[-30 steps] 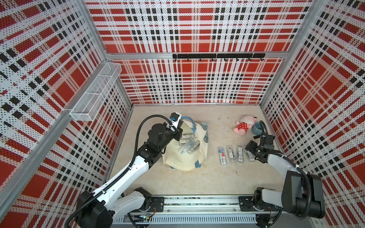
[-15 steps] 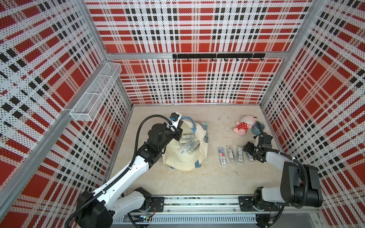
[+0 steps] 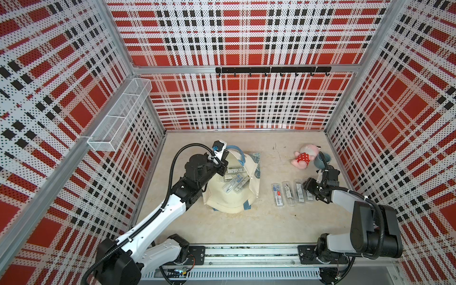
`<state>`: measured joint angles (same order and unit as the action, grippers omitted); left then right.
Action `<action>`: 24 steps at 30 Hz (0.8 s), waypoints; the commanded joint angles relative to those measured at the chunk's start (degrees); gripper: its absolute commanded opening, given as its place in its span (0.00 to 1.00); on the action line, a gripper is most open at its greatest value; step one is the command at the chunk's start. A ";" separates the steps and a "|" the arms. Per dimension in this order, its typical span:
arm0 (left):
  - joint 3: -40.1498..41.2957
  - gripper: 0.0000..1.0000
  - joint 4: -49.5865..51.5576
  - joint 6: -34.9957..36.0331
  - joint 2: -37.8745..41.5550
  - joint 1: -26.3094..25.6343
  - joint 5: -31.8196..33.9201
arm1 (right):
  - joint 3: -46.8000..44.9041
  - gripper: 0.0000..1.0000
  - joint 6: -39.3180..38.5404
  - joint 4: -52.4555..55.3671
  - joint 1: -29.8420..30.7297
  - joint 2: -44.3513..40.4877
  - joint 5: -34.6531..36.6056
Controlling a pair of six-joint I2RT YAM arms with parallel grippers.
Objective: Take out the compass set from the canvas bag
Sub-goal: Adjust the compass set at the center of the board, then adjust the canvas bag at the center of the board.
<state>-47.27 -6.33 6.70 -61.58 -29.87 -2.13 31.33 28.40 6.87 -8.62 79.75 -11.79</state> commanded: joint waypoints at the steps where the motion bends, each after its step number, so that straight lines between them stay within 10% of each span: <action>1: -0.55 0.00 -5.56 -0.31 0.59 0.52 -0.78 | -0.82 0.60 0.51 -0.81 1.36 0.47 -0.86; 15: -0.90 0.00 -4.50 -0.11 1.32 -0.86 1.43 | 6.48 0.66 -4.44 12.00 5.71 -13.91 -0.70; 24: -3.42 0.00 -1.95 0.59 0.20 -3.22 4.19 | 21.97 0.65 -14.54 12.89 43.71 -23.19 10.42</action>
<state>-47.29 -4.49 6.94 -61.65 -32.60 1.02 50.30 19.94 18.31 26.94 57.06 -7.35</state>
